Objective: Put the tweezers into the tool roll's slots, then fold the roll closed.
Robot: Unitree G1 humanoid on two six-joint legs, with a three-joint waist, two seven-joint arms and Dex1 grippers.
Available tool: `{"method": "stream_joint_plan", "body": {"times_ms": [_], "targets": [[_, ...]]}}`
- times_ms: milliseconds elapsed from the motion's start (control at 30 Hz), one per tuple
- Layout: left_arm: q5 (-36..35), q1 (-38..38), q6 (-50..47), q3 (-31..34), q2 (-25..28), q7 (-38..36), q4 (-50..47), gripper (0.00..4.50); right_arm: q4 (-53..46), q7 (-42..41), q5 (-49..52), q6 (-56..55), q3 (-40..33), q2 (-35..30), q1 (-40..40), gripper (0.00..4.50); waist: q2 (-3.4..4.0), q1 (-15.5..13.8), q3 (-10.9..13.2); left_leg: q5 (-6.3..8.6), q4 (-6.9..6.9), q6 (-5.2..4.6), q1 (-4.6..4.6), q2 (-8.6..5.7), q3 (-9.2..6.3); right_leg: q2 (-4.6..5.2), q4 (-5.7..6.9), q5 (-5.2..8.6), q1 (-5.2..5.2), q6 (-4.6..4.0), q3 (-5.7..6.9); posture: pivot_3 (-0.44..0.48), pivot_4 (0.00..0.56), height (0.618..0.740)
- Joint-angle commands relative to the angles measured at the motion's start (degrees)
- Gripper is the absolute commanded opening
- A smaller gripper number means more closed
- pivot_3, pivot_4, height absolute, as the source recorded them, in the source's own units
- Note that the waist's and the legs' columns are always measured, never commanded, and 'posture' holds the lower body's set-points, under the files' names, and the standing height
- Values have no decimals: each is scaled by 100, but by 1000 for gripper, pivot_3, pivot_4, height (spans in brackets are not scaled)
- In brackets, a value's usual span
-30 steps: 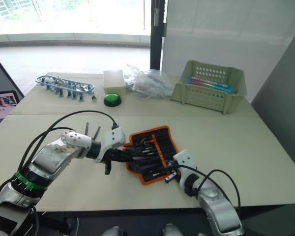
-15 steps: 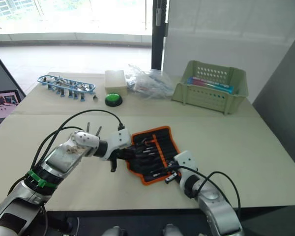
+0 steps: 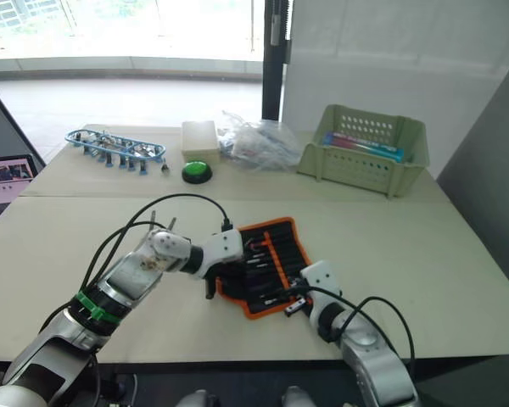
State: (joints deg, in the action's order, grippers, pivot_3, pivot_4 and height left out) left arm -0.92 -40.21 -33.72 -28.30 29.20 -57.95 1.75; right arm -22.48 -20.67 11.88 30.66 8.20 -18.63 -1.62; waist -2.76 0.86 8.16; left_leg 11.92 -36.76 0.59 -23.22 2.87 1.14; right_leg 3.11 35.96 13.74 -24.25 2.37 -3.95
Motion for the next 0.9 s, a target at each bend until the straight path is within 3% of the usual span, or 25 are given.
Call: {"method": "stream_joint_plan", "body": {"times_ms": [33,300,567,767,900], "targets": [[78,-183,127,-10,-308,137,-8,41,106,-30,-9,320,162,5,-197,0,0,-2,0,0,0,0,0,0,0,0,0,0,0,0,0,0,150,738],[286,-346,353,-21,-1085,438,625,41,107,-35,-7,329,197,31,-161,0,0,1,0,0,-2,0,0,-3,-3,0,3,-1,2,2,0,0,150,738],[358,-326,656,166,-1295,542,1125,41,52,-63,3,368,189,11,-187,0,1,-3,-1,0,-7,-1,3,-4,-5,0,5,-1,8,2,0,0,150,738],[-40,-203,463,717,-1125,431,533,1979,31,-49,-7,383,184,13,-207,0,2,24,-1,-1,-10,-1,3,-3,-8,-2,10,-1,5,2,0,0,150,738],[-567,48,-139,1435,-615,306,-421,3341,10,-49,-7,359,174,0,-235,0,4,55,-1,0,-7,-1,2,0,-15,-7,16,-2,3,-1,0,0,150,738]]}}
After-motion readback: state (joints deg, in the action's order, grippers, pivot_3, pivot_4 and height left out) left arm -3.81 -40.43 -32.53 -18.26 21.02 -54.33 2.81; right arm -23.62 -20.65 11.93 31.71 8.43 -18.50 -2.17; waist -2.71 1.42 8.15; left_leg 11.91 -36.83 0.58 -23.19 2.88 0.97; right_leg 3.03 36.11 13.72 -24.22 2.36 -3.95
